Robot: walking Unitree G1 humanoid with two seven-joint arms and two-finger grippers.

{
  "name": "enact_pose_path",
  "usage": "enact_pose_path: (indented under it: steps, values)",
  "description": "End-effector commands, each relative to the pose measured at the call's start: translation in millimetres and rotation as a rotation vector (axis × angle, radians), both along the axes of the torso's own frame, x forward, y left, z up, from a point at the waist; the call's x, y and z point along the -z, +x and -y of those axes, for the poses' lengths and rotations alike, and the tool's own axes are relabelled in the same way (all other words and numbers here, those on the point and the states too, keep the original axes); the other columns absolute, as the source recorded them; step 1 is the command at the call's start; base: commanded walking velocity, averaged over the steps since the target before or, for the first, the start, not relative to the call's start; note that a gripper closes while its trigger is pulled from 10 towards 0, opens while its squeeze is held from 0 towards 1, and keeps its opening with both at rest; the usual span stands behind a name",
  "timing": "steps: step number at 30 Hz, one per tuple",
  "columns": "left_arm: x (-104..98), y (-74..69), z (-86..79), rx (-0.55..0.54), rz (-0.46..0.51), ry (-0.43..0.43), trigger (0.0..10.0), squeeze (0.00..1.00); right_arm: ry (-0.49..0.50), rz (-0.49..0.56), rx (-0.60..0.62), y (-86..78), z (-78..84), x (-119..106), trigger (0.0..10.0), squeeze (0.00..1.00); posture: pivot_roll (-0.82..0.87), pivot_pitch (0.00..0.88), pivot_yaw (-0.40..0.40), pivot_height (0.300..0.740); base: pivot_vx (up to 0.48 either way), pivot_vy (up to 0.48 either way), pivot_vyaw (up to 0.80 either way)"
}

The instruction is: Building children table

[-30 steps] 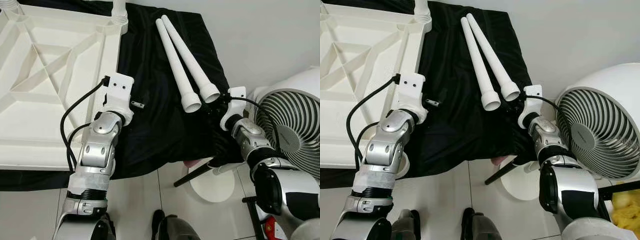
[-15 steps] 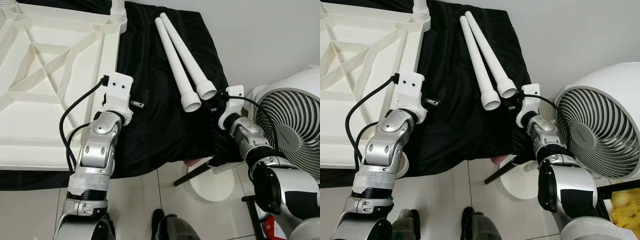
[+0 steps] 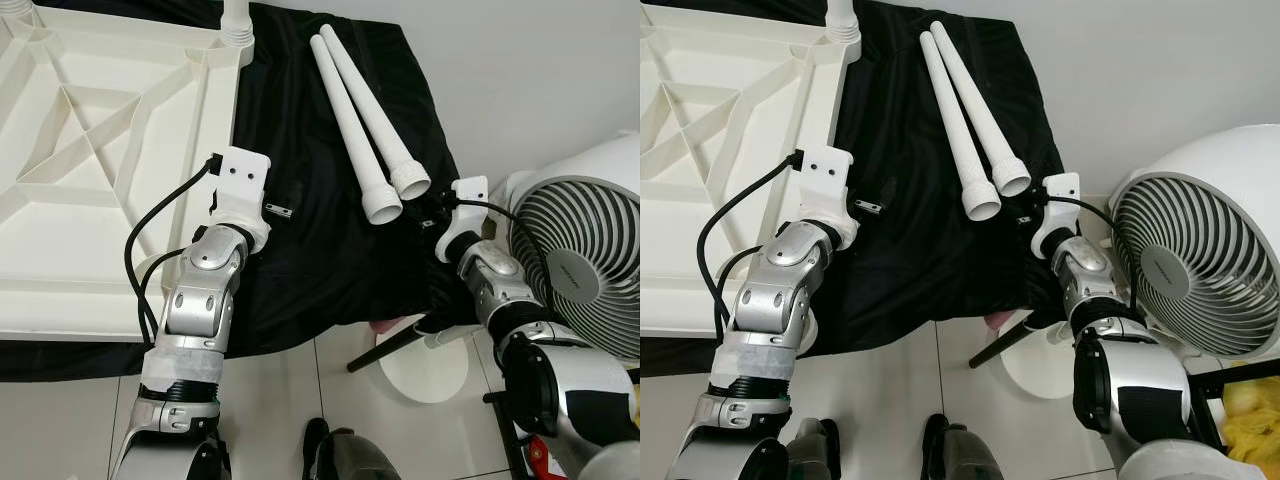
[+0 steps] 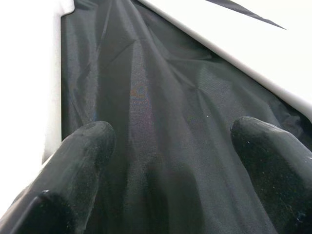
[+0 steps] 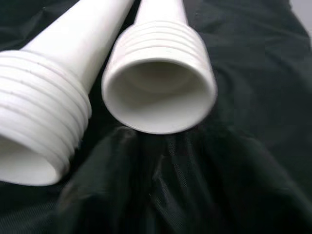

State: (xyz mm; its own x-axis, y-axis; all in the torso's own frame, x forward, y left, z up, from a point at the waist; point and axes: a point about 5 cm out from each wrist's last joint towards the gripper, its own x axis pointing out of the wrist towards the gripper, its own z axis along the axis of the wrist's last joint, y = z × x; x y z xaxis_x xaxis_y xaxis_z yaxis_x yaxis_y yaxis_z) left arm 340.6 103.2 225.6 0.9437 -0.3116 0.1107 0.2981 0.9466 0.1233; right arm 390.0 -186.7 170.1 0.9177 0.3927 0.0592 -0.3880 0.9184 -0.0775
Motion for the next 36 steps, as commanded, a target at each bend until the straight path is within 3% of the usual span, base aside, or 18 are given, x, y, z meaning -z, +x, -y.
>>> enact_pose_path:
  steps: [1, 3, 4, 8, 17, 31, 36]
  values:
    - [7, 1.7, -1.8, -0.099, -0.026, -0.013, 10.0, 0.0, -0.019, -0.081, 0.008, -8.4, 5.3, 24, 10.0, 1.0, 0.13, 0.248, -0.164, 0.74, 0.0, 0.0, 0.0]
    - [7, 1.7, -2.3, -0.101, -0.025, -0.014, 10.0, 0.0, 0.0, -0.068, 0.01, -8.6, 8.0, 22, 10.0, 1.0, 0.13, 0.248, -0.166, 0.74, 0.0, 0.0, 0.0]
    - [7, 1.5, -3.6, -0.106, -0.025, -0.018, 10.0, 0.0, 0.03, -0.046, 0.02, -8.6, 12.9, 18, 10.0, 0.0, 0.13, 0.251, -0.168, 0.74, 0.0, 0.0, 0.0]
    - [8, 1.2, -5.2, -0.111, -0.028, -0.019, 10.0, 0.0, 0.065, -0.013, 0.021, -8.2, 17.3, 11, 10.0, 0.0, 0.13, 0.253, -0.171, 0.74, 0.0, 0.0, 0.0]
    - [7, 0.1, -6.8, -0.113, -0.017, -0.01, 10.0, 0.0, 0.07, 0.095, -0.032, -2.2, 4.1, -12, 10.0, 0.0, 0.14, 0.252, -0.184, 0.74, 0.0, 0.0, 0.0]
    - [4, 3.2, -6.0, -0.094, 0.013, 0.004, 10.0, 0.0, 0.176, 0.275, -0.045, -20.0, -14.3, -14, 10.0, 0.0, 0.13, 0.222, -0.175, 0.74, 0.0, 0.0, 0.0]
    - [3, 4.2, -4.4, -0.083, 0.033, 0.019, 10.0, 0.0, 0.137, 0.323, 0.003, -23.7, -17.3, -17, 10.0, 0.0, 0.13, 0.2, -0.183, 0.74, 0.0, 0.0, 0.0]
